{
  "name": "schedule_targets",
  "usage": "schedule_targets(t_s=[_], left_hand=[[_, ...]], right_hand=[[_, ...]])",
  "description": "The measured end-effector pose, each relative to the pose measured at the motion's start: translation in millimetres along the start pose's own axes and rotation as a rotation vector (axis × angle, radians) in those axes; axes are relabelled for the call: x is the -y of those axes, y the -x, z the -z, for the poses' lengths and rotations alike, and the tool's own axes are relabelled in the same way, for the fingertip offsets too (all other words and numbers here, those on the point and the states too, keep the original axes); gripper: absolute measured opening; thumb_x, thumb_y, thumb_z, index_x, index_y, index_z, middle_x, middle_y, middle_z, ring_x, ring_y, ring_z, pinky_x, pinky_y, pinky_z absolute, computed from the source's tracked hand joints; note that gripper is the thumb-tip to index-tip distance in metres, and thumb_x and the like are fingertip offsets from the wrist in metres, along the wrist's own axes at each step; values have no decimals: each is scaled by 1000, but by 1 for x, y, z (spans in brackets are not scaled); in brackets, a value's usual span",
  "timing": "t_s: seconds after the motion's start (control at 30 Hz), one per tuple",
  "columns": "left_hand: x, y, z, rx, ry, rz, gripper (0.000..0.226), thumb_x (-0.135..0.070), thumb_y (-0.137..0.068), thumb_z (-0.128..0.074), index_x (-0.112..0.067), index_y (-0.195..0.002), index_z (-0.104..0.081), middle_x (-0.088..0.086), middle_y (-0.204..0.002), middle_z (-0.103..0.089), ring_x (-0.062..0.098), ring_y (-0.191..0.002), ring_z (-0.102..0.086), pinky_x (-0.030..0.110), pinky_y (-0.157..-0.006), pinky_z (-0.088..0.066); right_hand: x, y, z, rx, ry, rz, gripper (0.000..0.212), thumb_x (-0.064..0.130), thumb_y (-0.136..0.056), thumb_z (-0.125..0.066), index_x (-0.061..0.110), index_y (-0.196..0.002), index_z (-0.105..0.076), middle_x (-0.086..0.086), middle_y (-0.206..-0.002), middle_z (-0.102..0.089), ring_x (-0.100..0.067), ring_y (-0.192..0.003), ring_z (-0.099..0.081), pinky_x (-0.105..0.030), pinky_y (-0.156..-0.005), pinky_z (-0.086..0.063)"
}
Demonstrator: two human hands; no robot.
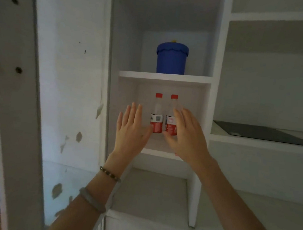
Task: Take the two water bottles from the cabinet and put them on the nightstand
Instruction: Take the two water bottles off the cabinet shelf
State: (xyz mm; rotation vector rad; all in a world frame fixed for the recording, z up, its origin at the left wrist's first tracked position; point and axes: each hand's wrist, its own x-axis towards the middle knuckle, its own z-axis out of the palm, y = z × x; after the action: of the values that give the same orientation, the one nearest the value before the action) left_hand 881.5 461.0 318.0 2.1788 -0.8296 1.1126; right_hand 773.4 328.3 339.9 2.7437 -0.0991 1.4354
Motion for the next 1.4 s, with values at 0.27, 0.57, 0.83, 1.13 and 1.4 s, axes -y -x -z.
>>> schedule_targets(t_s=[0.27,0.57,0.83,1.13,1.4], left_hand=[[17,-43,-76,46,65,8,75,-52,-90,-40,-11,-146,-12,11,-155,-14,24,-142,-8,41,-114,-4],[39,-116,-162,183,397,124,82,-54,-85,-50,-16,-146,-11,10,-154,-15,25,-141,-13,45,-114,-17],[48,-140,-205,298,433,209,102,-56,-74,-63,-17,-146,-1,14,-142,-38,32,-124,-44,46,-95,-43],[56,-150,-226,397,643,316,78,-38,-72,-75,-14,-126,-24,7,-117,-56,20,-93,-56,37,-80,-50],[55,-150,-221,397,620,310,63,-38,-72,-75,-20,-104,-24,1,-104,-52,18,-86,-54,31,-70,-46]], right_hand=[[-43,-34,-62,7,23,-23,75,41,-85,-58,6,-140,-22,-19,-147,-28,-32,-136,-23,-42,-110,-19],[-92,-90,-134,13,-221,-166,71,29,-82,-65,10,-138,-26,-13,-139,-38,-24,-126,-34,-31,-101,-29],[-120,-111,-192,101,-413,-525,96,39,-72,-70,15,-142,-9,-18,-137,-37,-34,-124,-38,-52,-99,-40],[-129,-120,-208,272,-639,-739,68,27,-68,-78,13,-119,-35,-2,-111,-55,-13,-92,-49,-27,-76,-43],[-126,-121,-201,250,-644,-762,66,25,-65,-79,14,-116,-39,-2,-106,-55,-16,-93,-51,-33,-79,-49]])
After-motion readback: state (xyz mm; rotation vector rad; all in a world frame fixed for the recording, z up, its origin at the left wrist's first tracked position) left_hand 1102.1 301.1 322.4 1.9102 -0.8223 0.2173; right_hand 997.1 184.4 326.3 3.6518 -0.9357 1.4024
